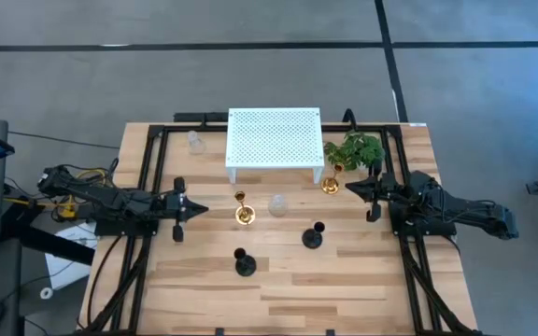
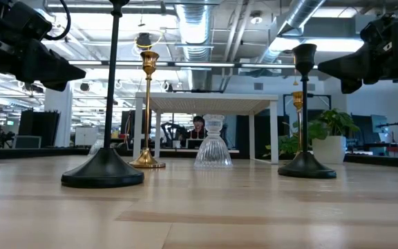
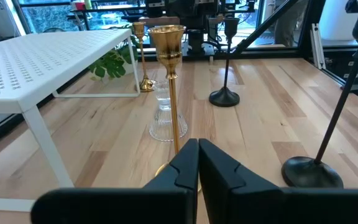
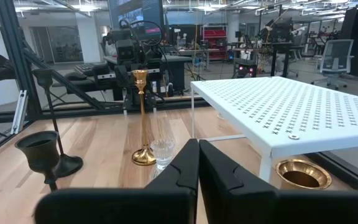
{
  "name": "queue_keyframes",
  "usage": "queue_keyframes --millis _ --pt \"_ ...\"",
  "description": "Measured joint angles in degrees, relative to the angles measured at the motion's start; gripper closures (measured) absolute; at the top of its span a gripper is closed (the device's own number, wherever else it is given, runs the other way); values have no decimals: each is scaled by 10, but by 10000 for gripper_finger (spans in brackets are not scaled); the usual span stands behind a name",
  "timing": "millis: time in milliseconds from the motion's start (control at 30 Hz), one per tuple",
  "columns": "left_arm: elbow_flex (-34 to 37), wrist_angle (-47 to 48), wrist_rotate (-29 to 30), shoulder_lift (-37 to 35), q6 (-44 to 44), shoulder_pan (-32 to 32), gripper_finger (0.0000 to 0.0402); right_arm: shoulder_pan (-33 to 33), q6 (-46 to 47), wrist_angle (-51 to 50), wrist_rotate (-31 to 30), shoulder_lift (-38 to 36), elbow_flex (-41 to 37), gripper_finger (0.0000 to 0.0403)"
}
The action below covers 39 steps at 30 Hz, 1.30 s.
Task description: Pick & Place candle stick holders
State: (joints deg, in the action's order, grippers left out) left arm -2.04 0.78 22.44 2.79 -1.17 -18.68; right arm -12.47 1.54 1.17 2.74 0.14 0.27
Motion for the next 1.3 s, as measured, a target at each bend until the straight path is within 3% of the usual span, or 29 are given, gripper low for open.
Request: queue_keyframes --millis 1300 --pt "0 -34 0 0 17 0 390 0 0 0 0 0 0 403"
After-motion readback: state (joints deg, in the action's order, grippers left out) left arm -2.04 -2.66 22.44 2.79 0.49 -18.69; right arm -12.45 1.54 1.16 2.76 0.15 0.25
